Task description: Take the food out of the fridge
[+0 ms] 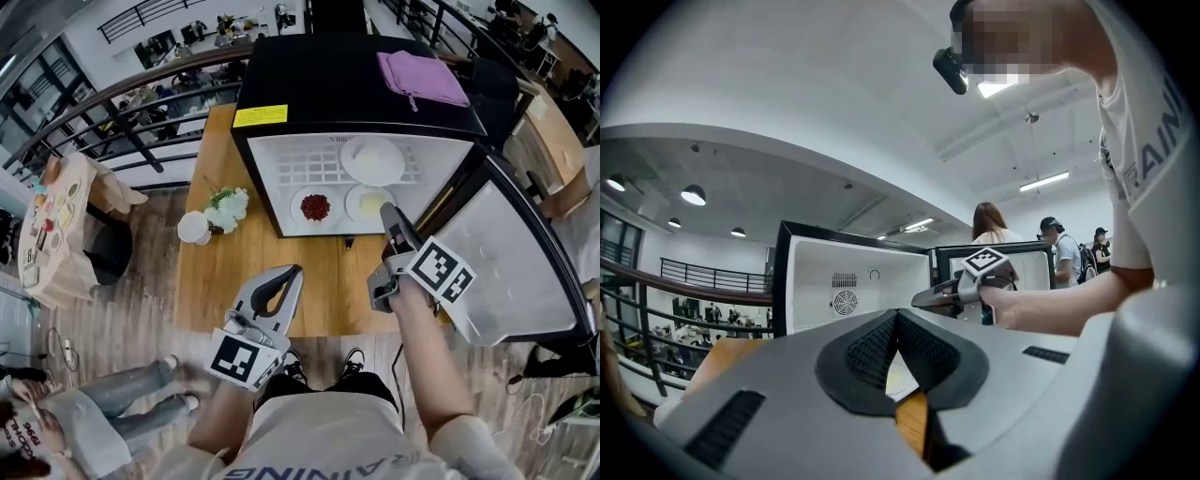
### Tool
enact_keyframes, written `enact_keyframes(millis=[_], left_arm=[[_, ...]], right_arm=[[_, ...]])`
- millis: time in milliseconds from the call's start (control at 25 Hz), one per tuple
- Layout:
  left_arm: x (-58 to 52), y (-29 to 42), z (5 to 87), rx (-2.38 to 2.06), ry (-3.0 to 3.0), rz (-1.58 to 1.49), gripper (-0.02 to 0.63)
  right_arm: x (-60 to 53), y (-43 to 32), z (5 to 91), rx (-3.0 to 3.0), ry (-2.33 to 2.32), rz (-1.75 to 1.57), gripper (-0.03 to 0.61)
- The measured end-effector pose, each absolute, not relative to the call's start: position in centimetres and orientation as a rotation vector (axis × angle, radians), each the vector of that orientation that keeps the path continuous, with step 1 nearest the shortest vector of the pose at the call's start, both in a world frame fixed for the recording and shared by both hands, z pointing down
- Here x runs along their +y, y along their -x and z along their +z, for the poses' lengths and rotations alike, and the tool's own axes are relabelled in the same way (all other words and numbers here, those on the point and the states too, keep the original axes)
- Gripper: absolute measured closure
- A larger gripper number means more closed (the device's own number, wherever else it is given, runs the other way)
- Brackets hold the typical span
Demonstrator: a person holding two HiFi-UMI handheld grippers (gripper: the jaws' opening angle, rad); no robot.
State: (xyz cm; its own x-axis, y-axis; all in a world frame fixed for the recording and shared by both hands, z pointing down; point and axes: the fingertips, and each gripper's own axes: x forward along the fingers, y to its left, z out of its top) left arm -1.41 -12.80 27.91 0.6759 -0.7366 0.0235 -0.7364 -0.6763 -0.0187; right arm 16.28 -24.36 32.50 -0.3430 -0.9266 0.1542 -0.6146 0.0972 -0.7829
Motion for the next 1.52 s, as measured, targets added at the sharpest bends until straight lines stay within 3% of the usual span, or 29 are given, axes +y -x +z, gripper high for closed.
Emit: enact_keyframes(millis=[440, 1200, 1520], left_arm=[[-14.3, 3.6, 29.4, 1.271, 2.889, -0.079, 0.607], [-16.3, 4.4, 30.5, 1.235, 2.942, -0.109, 0.607], [-15.8, 4.9, 30.5, 1.245, 2.941, -0.105, 0.607]], right_arm=[[-29.8, -16.8, 36.6, 1.556, 1.456, -1.347, 0.443], [-33.2, -18.3, 38.9, 1.306, 1.404, -1.418, 0.445], [-33.3, -18.6, 39.8, 1.228, 1.398, -1.457, 0.514]])
